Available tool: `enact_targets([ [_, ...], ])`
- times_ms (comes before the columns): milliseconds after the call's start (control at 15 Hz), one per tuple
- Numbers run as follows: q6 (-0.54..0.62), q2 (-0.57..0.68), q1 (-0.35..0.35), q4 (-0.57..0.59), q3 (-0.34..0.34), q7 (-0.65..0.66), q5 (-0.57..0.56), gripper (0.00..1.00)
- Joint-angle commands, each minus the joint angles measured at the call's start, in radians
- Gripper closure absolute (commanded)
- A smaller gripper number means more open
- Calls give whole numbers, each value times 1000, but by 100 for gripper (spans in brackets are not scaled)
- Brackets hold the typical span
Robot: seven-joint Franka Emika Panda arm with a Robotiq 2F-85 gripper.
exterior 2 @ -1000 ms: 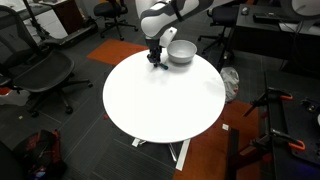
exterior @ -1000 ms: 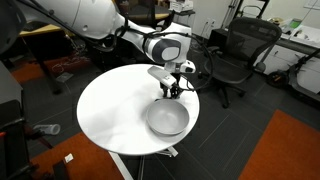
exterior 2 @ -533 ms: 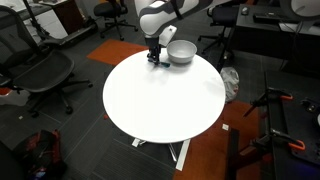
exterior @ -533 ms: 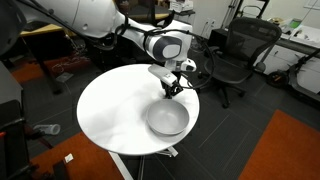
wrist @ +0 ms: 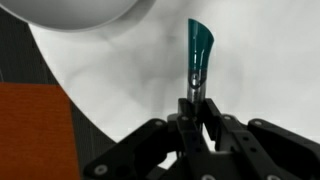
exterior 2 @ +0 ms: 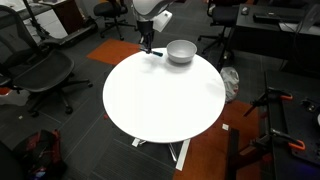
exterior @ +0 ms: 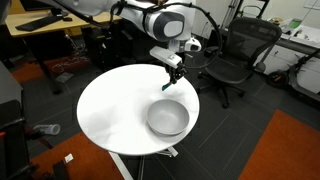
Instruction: Put the pen in the bowl
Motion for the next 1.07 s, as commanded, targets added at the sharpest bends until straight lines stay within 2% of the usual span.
enact_targets([
  [0, 21, -136, -15, -122, 2, -19, 4, 95],
  [600, 138, -419, -74, -457, -46, 21, 1, 95],
  [1000, 219, -518, -90, -691, -90, 64, -1, 95],
])
